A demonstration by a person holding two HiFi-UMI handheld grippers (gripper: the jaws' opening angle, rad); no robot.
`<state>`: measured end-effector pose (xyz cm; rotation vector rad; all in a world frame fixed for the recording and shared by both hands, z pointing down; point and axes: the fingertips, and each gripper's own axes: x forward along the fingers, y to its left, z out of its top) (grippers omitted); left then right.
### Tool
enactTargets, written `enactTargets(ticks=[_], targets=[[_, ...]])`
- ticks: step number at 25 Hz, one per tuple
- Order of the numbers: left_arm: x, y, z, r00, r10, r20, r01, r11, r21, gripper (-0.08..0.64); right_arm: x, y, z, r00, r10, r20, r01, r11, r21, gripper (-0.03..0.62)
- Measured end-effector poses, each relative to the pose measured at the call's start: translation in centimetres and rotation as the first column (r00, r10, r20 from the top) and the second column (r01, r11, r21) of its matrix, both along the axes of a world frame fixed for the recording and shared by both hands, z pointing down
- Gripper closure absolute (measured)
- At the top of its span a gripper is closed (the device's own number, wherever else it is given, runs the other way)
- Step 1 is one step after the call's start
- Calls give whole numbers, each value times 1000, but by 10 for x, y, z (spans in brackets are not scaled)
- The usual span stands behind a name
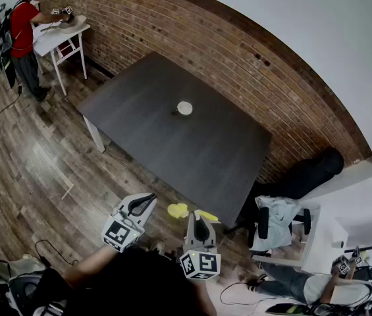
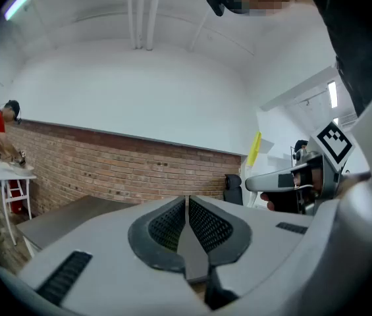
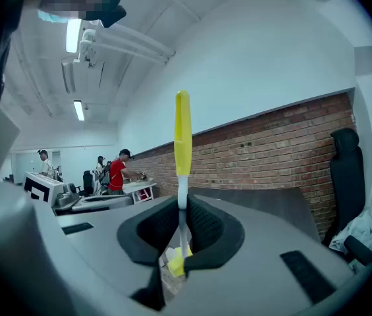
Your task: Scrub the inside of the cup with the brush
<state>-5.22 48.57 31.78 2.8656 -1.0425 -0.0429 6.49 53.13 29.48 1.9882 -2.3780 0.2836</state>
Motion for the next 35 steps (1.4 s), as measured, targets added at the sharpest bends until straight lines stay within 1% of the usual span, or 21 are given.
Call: enactTargets(ticks=[5, 14, 18, 23, 27, 30, 35], targets=[[4, -2, -2, 1000, 4, 5, -4, 1000, 15, 515, 3, -2, -1, 1000, 0, -6, 0, 1000, 1, 538], [3, -4, 3, 1000, 8, 4, -8, 1000, 9, 515, 3, -4, 0, 1000, 8, -7, -8, 1000, 4, 538], [-2, -7, 5, 1000, 12, 1, -12, 1000, 2, 515, 0, -10, 0, 1000, 17, -9, -17, 1000, 3, 538], [-25, -16, 8, 1000, 9, 8, -9, 1000, -9, 515, -16, -21, 0, 1000, 29, -7, -29, 1000, -2, 538], [-48, -23, 15, 1000, 25, 1, -25, 999, -23, 517, -38, -30, 3, 999, 46, -15, -46, 999, -11, 538], [-66, -27, 17, 999, 41, 4, -41, 999, -16, 516, -56, -35, 6, 998, 64, -26, -64, 998, -14, 538], [-81, -35, 24, 997, 71, 10, -71, 997, -7, 515, -73, -42, 15, 995, 98, -30, -98, 995, -21, 538]])
